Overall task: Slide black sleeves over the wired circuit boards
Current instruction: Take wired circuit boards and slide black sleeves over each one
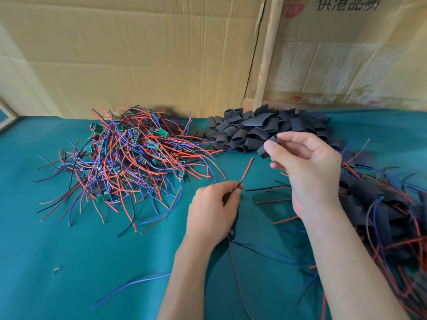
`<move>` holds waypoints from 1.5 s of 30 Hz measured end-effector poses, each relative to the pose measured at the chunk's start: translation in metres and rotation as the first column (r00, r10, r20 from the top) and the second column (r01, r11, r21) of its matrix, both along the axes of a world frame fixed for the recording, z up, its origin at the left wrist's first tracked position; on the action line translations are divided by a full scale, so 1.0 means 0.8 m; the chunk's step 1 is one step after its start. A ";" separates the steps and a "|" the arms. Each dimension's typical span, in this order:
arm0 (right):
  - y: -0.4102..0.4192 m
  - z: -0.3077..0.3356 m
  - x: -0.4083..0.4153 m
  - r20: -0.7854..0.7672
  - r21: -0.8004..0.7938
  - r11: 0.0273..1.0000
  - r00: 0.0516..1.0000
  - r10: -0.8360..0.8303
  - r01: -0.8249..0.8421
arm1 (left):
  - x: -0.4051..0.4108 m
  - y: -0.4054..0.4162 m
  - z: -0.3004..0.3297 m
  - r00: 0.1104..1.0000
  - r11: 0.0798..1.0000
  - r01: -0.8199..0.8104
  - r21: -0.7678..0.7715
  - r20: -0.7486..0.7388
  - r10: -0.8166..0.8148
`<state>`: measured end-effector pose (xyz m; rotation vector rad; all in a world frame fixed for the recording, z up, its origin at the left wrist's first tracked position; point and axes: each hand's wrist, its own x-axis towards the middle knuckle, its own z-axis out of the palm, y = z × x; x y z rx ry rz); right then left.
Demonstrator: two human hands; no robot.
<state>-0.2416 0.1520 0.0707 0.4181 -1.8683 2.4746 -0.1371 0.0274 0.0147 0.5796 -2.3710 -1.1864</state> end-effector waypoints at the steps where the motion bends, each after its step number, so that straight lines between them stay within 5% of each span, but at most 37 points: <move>1: -0.002 0.001 0.001 -0.019 0.025 1.000 1.000 0.007 -0.007 | 0.000 0.001 0.001 1.000 1.000 0.001 -0.007 -0.003 -0.001; 9: -0.013 -0.014 0.007 -0.059 0.317 0.945 0.993 0.106 -0.082 | -0.001 -0.001 -0.002 0.997 1.000 -0.011 -0.003 -0.073 0.010; 13: -0.019 -0.026 0.013 0.100 0.295 0.925 0.971 0.218 -0.239 | -0.002 -0.004 0.000 0.993 0.999 -0.027 -0.036 -0.115 0.022; 18: -0.014 -0.029 0.010 0.159 0.314 0.899 0.951 0.266 -0.304 | -0.001 -0.005 0.004 0.990 0.983 0.001 0.186 -0.141 0.025; 28: -0.005 -0.031 0.006 0.172 0.320 0.837 0.896 0.410 -0.445 | 0.001 -0.005 0.006 0.995 1.000 0.010 -0.029 -0.095 -0.012; 31: -0.005 -0.031 0.004 0.151 0.282 0.848 0.894 0.422 -0.448 | 0.002 -0.004 0.010 0.989 0.983 0.066 0.170 -0.139 -0.043; 34: -0.003 -0.029 0.005 0.120 0.241 0.827 0.861 0.494 -0.508 | 0.004 -0.002 0.018 0.956 0.832 0.262 0.489 -0.250 -0.154; 38: 0.000 -0.027 0.002 0.059 0.252 0.831 0.865 0.498 -0.496 | 0.005 -0.003 0.018 0.915 0.770 0.381 0.512 -0.329 -0.234; 45: -0.004 -0.027 0.004 -0.008 0.286 0.877 0.914 0.405 -0.386 | 0.001 0.005 0.018 0.933 0.707 0.354 0.612 -0.278 -0.227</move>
